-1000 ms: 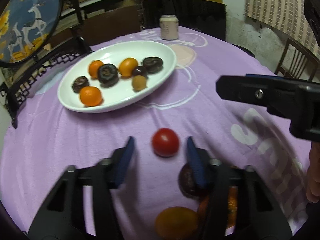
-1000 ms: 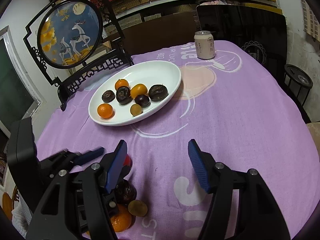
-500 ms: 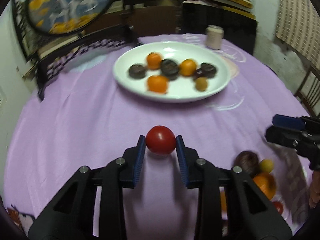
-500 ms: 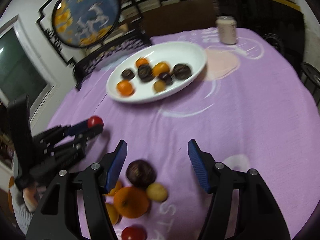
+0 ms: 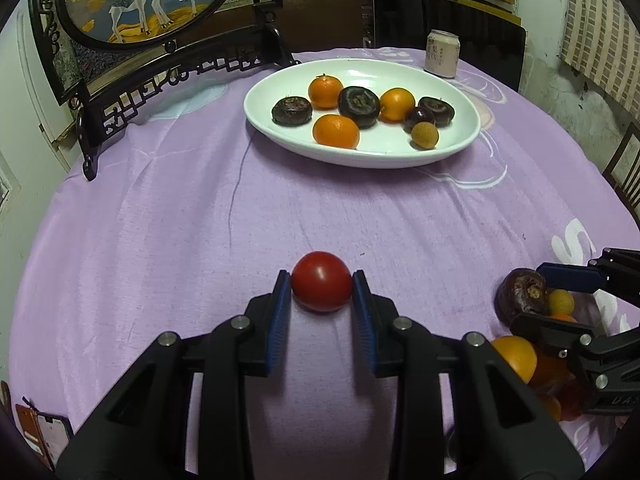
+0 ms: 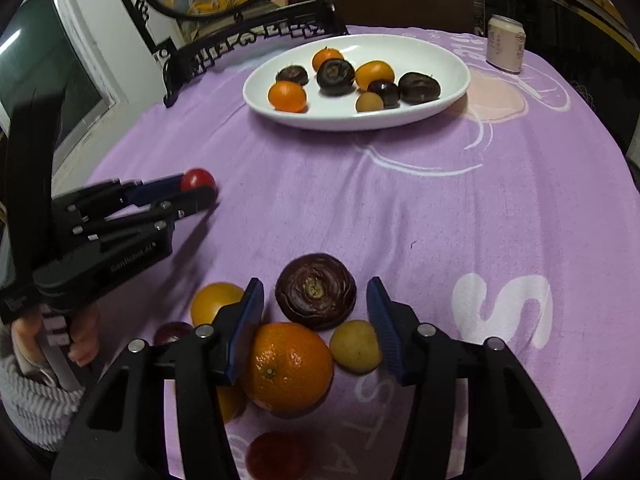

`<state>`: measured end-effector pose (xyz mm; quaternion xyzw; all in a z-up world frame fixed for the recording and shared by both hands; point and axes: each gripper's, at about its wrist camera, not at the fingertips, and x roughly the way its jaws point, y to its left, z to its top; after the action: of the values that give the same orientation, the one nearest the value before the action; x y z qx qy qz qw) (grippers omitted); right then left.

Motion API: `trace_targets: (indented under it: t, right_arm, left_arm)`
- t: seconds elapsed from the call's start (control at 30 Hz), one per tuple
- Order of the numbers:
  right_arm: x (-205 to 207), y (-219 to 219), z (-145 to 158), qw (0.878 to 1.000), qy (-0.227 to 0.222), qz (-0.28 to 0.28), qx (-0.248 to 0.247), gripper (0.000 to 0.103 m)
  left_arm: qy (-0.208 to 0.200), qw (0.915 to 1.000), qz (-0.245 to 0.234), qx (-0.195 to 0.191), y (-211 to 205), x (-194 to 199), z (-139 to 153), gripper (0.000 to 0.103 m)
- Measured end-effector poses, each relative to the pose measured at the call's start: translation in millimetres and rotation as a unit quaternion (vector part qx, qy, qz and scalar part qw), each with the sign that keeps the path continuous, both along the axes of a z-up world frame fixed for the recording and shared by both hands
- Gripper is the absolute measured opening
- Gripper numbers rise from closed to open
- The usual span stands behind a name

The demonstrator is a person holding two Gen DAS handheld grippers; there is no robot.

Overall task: Organize fruits
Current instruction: 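Carry the tomato and dark fruit over the white plate and open both tools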

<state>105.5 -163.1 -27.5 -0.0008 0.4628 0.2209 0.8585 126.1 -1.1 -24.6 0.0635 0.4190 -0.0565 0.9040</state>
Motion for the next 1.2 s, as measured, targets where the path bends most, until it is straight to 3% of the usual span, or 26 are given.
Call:
trace_targets:
  t: [0.1,0.27,0.47,0.73,0.93,1.2]
  right_arm:
    - [-0.4,-2.2,0.9,1.000,-0.005,0.004,-0.002,0.039]
    - [9.0,-21.3,2.1,0.998,-0.025,-0.045,-0.032,0.039]
    - [3.3,-12.6,0.8,0.996,-0.051,-0.039,-0.062,0.040]
    - [3.8,-17.9,4.7,0.997,-0.052,-0.046,-0.041,0.039]
    - [7.0,-37.7,17.2,0.996,-0.060,-0.073,-0.001,0.039]
    - [51.1,-32.0,49.1,0.994,-0.057,-0.083,0.046,0.039]
  left_arm:
    - [-0.002,1.0000,-0.001,0.002,-1.1,-0.5,-0.2,0.032]
    - [0.002,1.0000,0.001,0.008,-1.4,1.1,-2.7,0.032]
    - [0.003,0.9999,0.002,0.017,-2.4,2.9,-6.6,0.032]
    - [0.000,1.0000,0.002,-0.003,1.9,3.5,-4.1,0.032]
    - [-0.026,0.9995,0.004,-0.019,4.4,2.4,16.2,0.032]
    - [-0.051,0.9983,0.013,-0.026,1.0,51.1,49.4,0.031]
